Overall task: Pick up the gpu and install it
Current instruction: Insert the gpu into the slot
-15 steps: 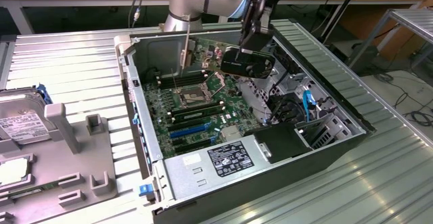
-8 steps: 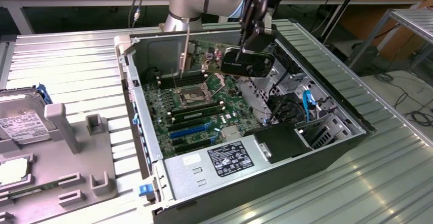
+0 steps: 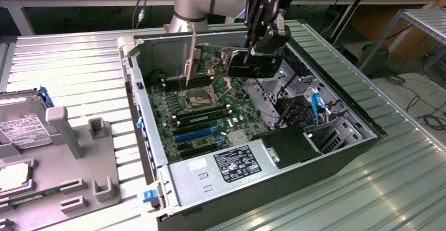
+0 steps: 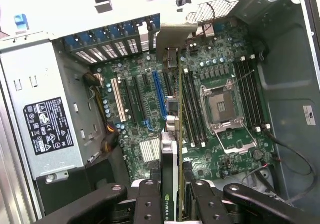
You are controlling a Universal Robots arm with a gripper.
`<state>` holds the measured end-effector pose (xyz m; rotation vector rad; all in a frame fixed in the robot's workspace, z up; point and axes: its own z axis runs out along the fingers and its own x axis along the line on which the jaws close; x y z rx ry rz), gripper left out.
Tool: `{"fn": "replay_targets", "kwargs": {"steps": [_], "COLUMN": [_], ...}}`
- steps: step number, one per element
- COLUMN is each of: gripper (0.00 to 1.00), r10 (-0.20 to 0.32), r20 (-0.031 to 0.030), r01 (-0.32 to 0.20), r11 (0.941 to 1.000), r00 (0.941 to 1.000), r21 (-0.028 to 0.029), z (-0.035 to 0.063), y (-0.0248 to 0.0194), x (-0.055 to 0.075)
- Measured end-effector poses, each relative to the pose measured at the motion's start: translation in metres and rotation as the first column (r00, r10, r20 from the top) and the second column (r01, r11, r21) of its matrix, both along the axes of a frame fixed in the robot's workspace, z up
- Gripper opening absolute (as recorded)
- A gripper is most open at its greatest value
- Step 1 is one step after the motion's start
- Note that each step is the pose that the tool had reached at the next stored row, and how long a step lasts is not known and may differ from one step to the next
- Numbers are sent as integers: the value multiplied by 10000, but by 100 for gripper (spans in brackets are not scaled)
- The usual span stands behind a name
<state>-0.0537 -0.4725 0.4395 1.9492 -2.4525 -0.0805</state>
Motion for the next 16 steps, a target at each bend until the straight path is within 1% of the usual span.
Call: {"fn": "replay_targets", "kwargs": {"steps": [2, 16], "gripper": [27, 27], "r10": [62, 63], "r20": [0, 0], "r01": [-62, -63], "r11": [10000, 10000], "r00": [10000, 10000], "r21": [0, 0], "z": [0, 0], "y": [0, 0], "x": [0, 0]}}
